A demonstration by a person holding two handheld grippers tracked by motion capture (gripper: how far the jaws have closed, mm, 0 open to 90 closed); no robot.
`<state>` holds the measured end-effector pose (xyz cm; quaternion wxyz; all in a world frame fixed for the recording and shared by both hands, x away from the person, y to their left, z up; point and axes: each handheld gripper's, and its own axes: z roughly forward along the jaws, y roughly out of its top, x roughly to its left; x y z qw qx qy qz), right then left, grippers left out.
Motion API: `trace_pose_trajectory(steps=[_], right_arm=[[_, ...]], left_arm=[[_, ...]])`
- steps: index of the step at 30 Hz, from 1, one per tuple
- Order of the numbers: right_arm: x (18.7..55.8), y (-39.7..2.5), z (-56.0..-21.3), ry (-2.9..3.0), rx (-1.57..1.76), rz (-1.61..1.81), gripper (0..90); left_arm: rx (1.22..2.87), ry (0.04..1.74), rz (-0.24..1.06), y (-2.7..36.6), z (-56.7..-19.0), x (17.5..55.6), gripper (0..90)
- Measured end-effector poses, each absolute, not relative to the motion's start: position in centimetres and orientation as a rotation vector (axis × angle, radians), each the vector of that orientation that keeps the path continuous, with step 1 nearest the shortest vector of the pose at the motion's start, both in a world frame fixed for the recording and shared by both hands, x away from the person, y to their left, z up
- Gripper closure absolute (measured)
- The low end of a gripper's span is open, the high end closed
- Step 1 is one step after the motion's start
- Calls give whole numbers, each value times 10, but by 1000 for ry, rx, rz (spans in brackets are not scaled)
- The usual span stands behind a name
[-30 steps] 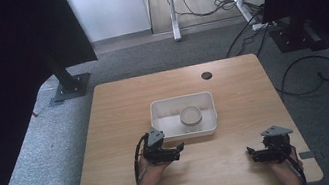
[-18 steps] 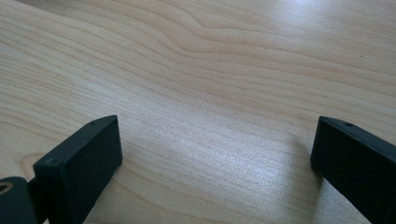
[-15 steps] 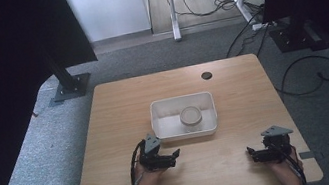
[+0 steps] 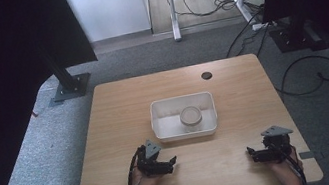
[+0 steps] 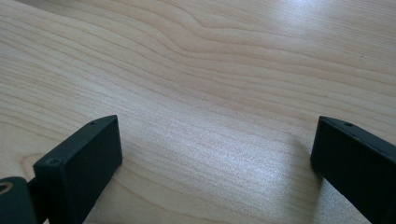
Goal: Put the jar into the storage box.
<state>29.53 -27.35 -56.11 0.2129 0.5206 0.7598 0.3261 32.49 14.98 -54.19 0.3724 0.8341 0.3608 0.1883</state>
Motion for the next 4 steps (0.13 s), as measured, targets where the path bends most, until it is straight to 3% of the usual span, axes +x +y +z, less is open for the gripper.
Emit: trace_pose_trajectory(steps=[4], right_arm=[[295, -273, -561, 2109, 1445, 905, 16]], left_arm=[[2164, 924, 494, 149, -544, 325, 43]])
